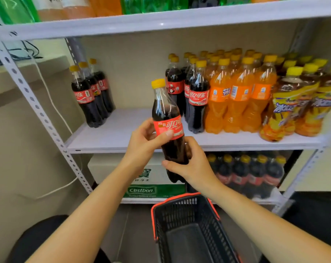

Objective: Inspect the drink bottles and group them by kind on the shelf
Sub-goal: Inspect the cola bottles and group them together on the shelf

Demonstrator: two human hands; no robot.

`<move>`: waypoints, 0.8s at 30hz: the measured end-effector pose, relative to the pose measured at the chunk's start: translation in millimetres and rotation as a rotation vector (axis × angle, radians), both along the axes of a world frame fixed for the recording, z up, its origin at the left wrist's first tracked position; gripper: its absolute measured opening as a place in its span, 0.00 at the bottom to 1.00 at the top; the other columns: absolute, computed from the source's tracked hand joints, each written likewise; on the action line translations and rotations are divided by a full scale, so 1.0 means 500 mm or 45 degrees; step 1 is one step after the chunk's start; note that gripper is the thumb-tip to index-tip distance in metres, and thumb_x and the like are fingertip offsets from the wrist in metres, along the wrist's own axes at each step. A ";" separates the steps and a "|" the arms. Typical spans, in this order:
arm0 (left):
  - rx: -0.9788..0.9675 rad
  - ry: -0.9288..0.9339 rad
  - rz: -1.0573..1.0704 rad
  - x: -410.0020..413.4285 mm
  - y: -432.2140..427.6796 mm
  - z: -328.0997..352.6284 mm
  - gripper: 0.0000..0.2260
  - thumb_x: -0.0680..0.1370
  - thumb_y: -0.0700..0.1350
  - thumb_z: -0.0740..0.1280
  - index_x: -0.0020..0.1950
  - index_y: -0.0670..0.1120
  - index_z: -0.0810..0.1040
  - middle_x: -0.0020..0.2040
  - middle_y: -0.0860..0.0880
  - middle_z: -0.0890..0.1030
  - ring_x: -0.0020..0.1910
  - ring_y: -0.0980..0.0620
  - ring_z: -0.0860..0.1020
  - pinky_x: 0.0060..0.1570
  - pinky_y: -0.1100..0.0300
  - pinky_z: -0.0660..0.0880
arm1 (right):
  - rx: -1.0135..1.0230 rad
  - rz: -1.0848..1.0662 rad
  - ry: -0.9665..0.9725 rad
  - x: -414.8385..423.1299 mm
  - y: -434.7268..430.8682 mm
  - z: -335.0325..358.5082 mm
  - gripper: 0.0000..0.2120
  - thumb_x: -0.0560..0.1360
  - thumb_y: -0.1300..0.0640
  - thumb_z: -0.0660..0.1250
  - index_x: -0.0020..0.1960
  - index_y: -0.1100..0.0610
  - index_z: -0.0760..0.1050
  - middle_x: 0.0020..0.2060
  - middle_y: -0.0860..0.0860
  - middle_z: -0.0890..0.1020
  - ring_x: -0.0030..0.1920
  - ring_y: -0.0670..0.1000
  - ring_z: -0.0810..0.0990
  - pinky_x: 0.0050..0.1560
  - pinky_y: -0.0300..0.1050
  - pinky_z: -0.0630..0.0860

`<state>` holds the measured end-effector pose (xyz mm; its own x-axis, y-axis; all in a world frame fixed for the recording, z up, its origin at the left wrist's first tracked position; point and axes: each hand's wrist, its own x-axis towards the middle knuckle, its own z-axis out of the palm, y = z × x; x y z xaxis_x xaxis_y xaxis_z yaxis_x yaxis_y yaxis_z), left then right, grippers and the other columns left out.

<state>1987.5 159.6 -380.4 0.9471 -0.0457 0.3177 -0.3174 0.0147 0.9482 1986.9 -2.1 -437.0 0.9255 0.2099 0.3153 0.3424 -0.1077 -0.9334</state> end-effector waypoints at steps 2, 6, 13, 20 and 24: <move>-0.019 0.039 -0.070 0.000 0.005 -0.019 0.25 0.72 0.52 0.75 0.66 0.44 0.78 0.57 0.44 0.85 0.58 0.44 0.83 0.54 0.52 0.81 | -0.018 0.123 0.088 -0.001 -0.006 -0.003 0.32 0.64 0.40 0.77 0.64 0.46 0.72 0.56 0.44 0.82 0.58 0.42 0.81 0.56 0.38 0.78; -0.061 0.061 -0.210 -0.002 0.014 -0.041 0.22 0.75 0.51 0.71 0.66 0.41 0.78 0.56 0.44 0.85 0.57 0.46 0.83 0.52 0.56 0.79 | 0.299 0.471 0.531 0.001 -0.029 -0.005 0.29 0.66 0.44 0.73 0.65 0.51 0.77 0.59 0.56 0.84 0.61 0.59 0.81 0.69 0.65 0.73; -0.075 0.065 -0.160 0.006 0.018 -0.027 0.15 0.78 0.46 0.66 0.64 0.44 0.79 0.55 0.50 0.85 0.54 0.53 0.82 0.50 0.62 0.78 | 0.302 0.408 0.454 0.003 -0.034 -0.022 0.20 0.69 0.45 0.75 0.58 0.52 0.83 0.51 0.53 0.86 0.56 0.56 0.84 0.64 0.62 0.77; 0.049 0.016 0.133 -0.007 -0.002 -0.041 0.26 0.68 0.51 0.81 0.63 0.48 0.79 0.53 0.50 0.86 0.47 0.54 0.85 0.44 0.62 0.79 | 0.050 0.052 0.164 0.001 -0.030 -0.022 0.21 0.65 0.39 0.77 0.53 0.48 0.77 0.47 0.50 0.85 0.50 0.50 0.85 0.51 0.46 0.80; -0.030 0.064 0.160 -0.003 0.006 -0.047 0.24 0.68 0.50 0.81 0.61 0.46 0.81 0.50 0.50 0.86 0.48 0.53 0.85 0.43 0.63 0.80 | -0.040 0.109 0.192 0.004 -0.029 -0.023 0.25 0.65 0.37 0.76 0.56 0.48 0.76 0.50 0.49 0.85 0.53 0.47 0.84 0.55 0.45 0.80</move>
